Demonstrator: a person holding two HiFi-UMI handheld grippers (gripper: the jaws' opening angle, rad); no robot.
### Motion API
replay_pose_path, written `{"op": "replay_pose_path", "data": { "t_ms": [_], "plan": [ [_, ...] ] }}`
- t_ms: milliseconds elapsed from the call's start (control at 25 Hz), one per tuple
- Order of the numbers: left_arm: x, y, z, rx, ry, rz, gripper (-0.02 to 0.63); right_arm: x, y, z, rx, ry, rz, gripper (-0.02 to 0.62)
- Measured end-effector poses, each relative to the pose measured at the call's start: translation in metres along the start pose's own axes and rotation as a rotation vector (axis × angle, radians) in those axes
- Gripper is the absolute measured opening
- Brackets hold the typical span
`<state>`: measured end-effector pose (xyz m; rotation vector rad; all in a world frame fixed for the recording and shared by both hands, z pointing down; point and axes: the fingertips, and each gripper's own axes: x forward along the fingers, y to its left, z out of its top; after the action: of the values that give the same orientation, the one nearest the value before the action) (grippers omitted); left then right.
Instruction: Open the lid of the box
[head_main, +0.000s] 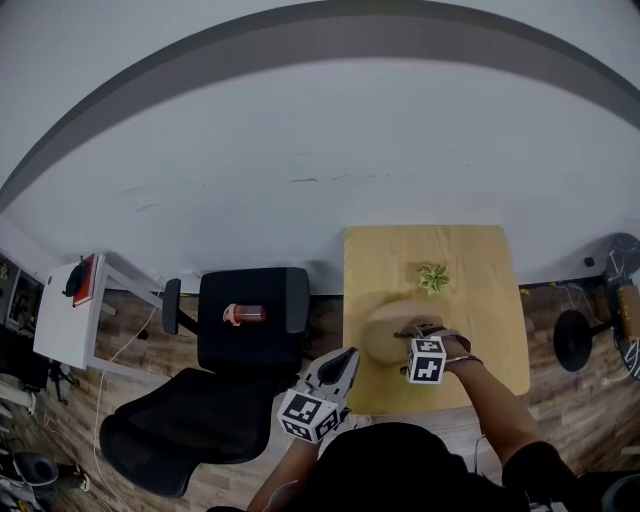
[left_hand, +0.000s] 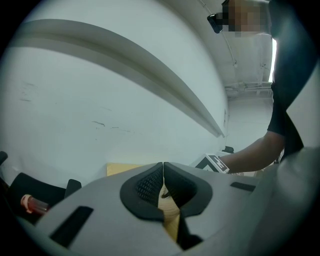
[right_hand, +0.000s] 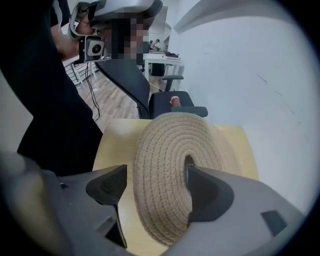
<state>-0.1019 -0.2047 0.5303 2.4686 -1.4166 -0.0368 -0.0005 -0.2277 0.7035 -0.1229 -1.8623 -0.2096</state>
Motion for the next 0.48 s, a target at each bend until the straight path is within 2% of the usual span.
{"op": "replay_pose_path", "data": {
  "t_ms": [160, 480],
  "plan": [
    [0.001, 0.008, 0.0, -0.004, 0.0, 0.006, 0.02, 0.0, -0.002, 0.008, -0.005, 0.0, 0.012, 0.341],
    [0.0, 0.013, 0.0, -0.01, 0.002, -0.005, 0.02, -0.001, -0.002, 0.008, -0.018, 0.02, -0.013, 0.324]
  ]
}}
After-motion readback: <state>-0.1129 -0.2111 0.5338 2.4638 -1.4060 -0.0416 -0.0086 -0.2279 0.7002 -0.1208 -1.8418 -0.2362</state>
